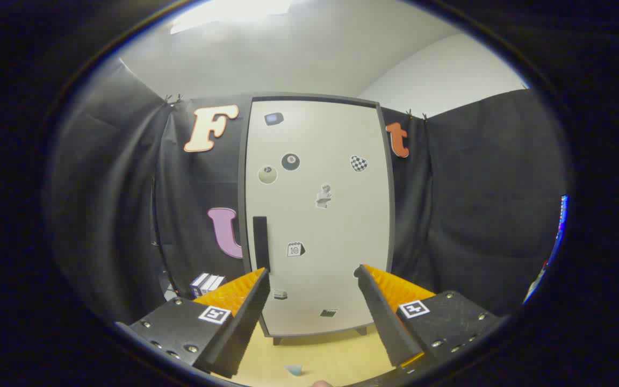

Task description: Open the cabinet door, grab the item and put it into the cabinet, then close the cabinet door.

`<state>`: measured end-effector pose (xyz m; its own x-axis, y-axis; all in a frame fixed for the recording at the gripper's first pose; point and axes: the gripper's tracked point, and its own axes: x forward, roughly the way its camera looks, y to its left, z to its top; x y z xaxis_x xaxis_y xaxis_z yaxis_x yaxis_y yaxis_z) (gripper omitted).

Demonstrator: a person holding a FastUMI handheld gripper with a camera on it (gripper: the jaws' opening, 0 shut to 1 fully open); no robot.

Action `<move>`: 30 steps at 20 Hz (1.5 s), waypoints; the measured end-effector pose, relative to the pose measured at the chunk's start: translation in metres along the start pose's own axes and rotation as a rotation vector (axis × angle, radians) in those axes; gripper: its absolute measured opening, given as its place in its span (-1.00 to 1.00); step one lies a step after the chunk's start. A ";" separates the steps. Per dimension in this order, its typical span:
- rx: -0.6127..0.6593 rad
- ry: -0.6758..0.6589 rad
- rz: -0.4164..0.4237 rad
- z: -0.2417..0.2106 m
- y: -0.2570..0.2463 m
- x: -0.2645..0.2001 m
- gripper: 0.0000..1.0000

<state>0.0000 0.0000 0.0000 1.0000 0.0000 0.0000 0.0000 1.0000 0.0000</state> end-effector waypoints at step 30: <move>-0.009 0.083 0.122 -0.039 0.086 0.143 0.96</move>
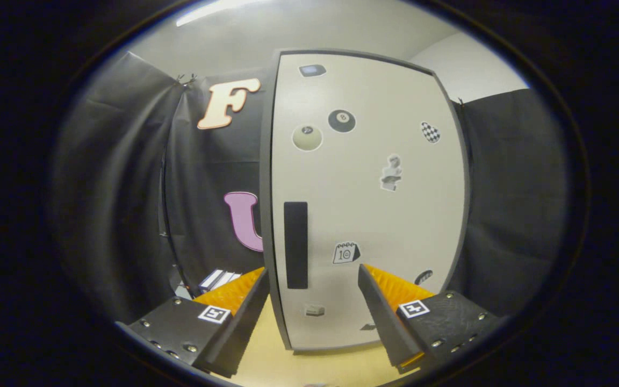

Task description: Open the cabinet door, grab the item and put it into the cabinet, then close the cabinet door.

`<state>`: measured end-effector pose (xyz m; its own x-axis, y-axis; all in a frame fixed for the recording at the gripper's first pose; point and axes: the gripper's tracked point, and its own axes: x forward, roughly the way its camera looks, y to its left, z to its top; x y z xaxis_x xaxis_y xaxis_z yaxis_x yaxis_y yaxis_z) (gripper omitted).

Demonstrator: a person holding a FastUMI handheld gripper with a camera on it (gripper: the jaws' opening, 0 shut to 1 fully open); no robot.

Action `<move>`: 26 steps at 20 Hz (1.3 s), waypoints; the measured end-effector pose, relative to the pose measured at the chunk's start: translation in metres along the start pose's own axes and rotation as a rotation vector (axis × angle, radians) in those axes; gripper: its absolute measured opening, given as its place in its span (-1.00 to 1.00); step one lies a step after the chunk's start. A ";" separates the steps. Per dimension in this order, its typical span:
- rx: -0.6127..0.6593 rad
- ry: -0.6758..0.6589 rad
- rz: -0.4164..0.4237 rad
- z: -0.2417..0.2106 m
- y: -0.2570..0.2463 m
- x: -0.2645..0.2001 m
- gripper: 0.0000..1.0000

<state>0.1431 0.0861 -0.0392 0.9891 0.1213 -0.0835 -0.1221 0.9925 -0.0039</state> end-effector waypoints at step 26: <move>0.064 0.023 0.046 -0.004 0.016 0.043 -0.51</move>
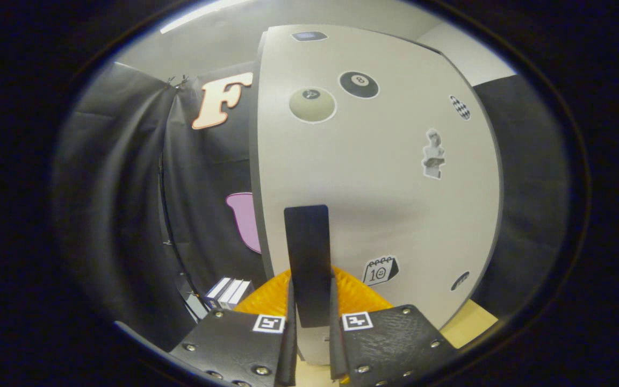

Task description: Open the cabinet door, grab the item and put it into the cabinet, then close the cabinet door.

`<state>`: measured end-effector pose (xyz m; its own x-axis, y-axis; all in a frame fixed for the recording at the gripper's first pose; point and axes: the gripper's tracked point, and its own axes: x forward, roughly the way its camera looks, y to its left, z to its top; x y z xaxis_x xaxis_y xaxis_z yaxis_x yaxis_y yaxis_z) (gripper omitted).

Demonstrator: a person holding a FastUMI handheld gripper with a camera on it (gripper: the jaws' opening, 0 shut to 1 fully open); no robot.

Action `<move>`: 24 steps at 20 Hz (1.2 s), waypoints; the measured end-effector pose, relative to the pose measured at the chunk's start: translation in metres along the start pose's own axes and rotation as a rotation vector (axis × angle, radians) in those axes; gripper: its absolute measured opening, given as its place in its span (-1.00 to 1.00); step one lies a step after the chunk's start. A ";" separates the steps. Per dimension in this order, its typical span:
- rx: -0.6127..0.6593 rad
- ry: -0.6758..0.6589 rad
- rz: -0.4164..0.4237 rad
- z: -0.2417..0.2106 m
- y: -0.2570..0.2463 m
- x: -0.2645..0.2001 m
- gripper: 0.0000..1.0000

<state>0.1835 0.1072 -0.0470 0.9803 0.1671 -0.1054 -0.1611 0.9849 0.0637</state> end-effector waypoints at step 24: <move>0.076 0.001 -0.310 0.019 -0.194 -0.202 -0.53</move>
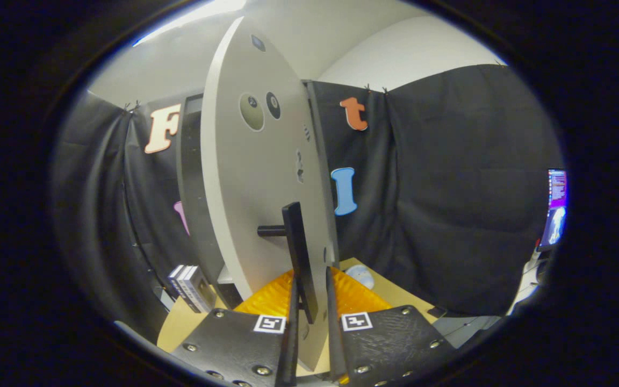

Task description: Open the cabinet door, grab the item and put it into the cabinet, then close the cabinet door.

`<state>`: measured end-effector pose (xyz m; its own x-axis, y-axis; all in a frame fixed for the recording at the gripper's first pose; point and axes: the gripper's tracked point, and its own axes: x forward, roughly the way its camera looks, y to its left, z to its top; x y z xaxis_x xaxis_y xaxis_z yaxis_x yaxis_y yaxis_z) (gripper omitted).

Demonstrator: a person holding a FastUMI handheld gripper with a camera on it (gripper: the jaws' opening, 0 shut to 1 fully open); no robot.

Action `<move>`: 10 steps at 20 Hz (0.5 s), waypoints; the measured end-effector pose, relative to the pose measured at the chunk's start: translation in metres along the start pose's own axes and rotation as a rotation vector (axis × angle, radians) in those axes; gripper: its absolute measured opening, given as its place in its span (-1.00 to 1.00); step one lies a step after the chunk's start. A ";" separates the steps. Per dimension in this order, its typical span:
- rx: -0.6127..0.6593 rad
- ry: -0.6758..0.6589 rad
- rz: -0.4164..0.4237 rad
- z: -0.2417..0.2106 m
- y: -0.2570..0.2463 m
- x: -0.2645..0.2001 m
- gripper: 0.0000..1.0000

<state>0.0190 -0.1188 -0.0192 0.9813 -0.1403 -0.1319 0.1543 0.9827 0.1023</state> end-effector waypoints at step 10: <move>-0.011 0.006 -0.009 0.011 -0.101 0.002 -0.66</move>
<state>0.0067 -0.2202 -0.0186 0.9792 -0.1485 -0.1383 0.1618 0.9827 0.0901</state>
